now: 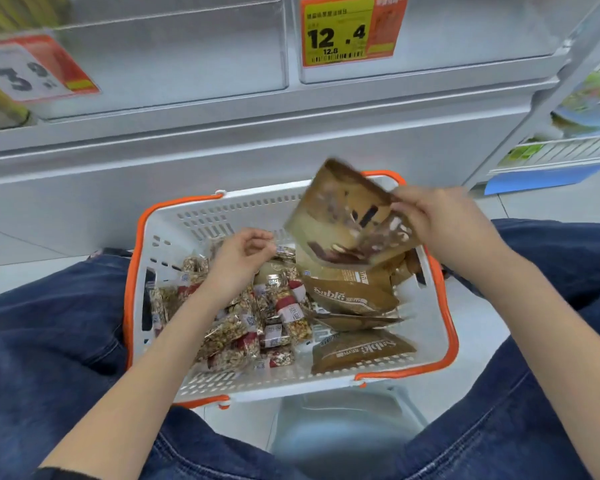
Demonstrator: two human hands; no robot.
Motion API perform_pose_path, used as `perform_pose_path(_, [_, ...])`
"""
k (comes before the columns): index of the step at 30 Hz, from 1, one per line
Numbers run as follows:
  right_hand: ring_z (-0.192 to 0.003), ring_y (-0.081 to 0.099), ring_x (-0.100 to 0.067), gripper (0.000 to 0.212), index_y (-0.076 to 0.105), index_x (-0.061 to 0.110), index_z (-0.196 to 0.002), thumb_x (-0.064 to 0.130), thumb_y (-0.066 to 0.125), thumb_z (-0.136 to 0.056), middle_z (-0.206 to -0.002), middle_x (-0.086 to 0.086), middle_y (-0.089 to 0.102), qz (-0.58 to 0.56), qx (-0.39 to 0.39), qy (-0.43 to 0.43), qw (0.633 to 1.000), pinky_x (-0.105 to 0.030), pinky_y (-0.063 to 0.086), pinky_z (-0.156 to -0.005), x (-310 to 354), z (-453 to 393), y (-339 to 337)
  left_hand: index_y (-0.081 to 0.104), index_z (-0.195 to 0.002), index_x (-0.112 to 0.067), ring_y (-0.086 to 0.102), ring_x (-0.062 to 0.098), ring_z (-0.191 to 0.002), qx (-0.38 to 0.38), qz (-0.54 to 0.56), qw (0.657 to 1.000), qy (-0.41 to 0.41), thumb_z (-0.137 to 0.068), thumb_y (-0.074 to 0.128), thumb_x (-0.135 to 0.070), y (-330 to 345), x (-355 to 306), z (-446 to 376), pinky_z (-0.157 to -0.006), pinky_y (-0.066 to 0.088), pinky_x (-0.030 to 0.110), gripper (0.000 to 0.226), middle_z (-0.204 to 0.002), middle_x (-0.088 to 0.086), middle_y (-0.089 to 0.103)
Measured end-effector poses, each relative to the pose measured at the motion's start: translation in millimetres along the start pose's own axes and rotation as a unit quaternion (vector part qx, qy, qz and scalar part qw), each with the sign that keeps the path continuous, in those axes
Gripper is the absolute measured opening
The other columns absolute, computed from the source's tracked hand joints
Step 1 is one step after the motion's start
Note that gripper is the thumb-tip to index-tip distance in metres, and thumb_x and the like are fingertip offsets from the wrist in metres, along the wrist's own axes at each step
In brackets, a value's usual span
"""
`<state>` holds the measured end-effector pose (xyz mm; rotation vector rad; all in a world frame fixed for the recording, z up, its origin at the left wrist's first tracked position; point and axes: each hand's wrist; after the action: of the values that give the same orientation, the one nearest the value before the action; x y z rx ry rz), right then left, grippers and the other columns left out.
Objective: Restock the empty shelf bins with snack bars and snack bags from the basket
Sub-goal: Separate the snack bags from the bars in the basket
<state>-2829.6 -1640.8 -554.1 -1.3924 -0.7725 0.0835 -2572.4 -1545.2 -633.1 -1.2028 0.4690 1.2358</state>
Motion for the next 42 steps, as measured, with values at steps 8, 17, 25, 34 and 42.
perform_pose_path(8, [-0.076,0.050,-0.013,0.017,0.057,0.021,-0.092,0.008,0.046,-0.097,-0.097,-0.002,0.064,0.119,0.279,0.101,0.948,-0.032,0.053,-0.073,-39.4,8.5,78.8,0.063,-0.092,-0.015,0.056,0.003,-0.076,0.021,-0.184,0.982,-0.021,-0.088,0.061,-0.006,-9.5,51.0,-27.1,-0.059,0.042,0.010,0.009,-0.089,-0.003,0.063])
perform_pose_path(17, [-0.103,0.063,-0.022,0.043,0.044,0.031,-0.137,0.022,0.053,-0.095,-0.126,-0.002,0.061,0.029,0.208,0.124,0.970,-0.038,0.057,-0.081,-25.3,0.1,61.8,0.064,-0.104,-0.014,0.061,0.020,-0.093,0.170,-0.505,0.841,0.093,-0.084,0.058,0.000,32.5,72.2,-82.0,-0.083,0.054,0.034,0.025,-0.105,0.004,0.065])
perform_pose_path(25, [-0.116,0.056,-0.014,0.043,0.046,0.035,-0.136,0.024,0.053,-0.095,-0.131,0.009,0.057,-0.023,0.267,0.136,0.954,-0.028,0.047,-0.097,-29.1,-3.1,74.8,0.046,-0.136,-0.016,0.049,0.025,-0.122,0.258,-0.534,0.802,0.069,-0.089,0.062,-0.027,37.7,92.4,-148.1,-0.102,0.038,0.036,0.051,-0.134,0.008,0.053])
perform_pose_path(34, [-0.109,0.056,-0.008,0.042,0.044,0.040,-0.135,0.025,0.050,-0.096,-0.128,0.012,0.056,-0.040,0.268,0.146,0.951,-0.020,0.044,-0.091,-34.3,-9.7,78.7,0.062,-0.097,-0.004,0.060,0.029,-0.097,0.238,-0.433,0.869,-0.019,-0.090,0.063,-0.023,32.3,105.5,-169.2,-0.077,0.042,0.031,0.020,-0.100,0.014,0.065])
perform_pose_path(42, [-0.107,0.056,-0.007,0.043,0.043,0.040,-0.135,0.024,0.050,-0.097,-0.126,0.011,0.057,-0.030,0.279,0.150,0.948,-0.018,0.043,-0.091,-35.2,-9.8,79.1,0.052,-0.129,-0.013,0.058,0.031,-0.112,0.217,-0.511,0.832,0.005,-0.082,0.071,-0.022,40.6,113.6,-174.8,-0.090,0.049,0.041,0.051,-0.124,0.012,0.060])
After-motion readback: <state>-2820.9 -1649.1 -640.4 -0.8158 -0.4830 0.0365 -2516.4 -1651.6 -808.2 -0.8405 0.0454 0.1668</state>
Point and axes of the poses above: each hand's wrist, its own z-axis away from the middle knuckle, its own y-axis out of the palm, x = y × z
